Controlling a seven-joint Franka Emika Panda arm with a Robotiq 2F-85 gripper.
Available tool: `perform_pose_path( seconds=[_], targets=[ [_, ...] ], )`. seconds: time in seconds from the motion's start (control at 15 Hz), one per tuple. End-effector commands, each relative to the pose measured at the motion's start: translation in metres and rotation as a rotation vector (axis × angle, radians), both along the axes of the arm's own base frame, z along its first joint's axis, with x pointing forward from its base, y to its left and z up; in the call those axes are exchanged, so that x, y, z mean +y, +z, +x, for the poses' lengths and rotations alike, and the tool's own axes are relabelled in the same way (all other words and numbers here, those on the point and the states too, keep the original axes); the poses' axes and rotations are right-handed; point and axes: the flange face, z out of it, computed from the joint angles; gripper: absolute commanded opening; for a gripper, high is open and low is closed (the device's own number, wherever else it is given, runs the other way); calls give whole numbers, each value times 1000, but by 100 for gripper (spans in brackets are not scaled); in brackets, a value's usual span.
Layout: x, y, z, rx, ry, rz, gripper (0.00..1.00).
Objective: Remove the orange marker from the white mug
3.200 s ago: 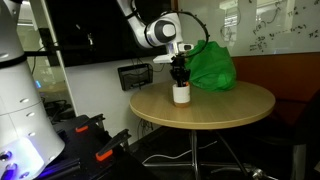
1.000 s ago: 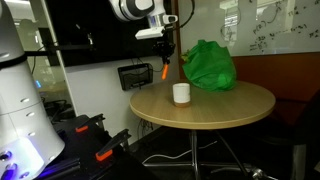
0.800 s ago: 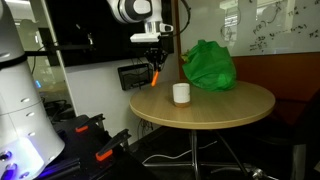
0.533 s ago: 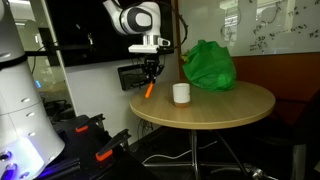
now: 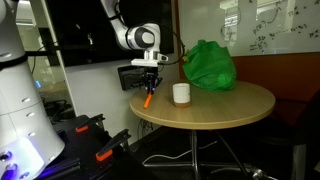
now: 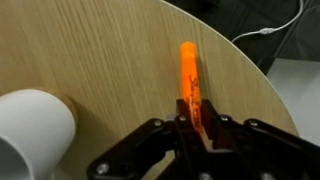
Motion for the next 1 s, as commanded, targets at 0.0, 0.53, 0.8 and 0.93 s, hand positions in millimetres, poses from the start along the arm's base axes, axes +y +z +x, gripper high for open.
perform_pose_path(
  seconds=[0.0, 0.53, 0.8, 0.93],
  targets=[
    [3, 1, 11, -53, -21, -17, 46],
    [-23, 48, 4, -131, -40, -6, 100],
    [-43, 93, -20, -117, -28, -60, 100],
    [-49, 114, -32, -99, 2, -75, 100]
  ],
)
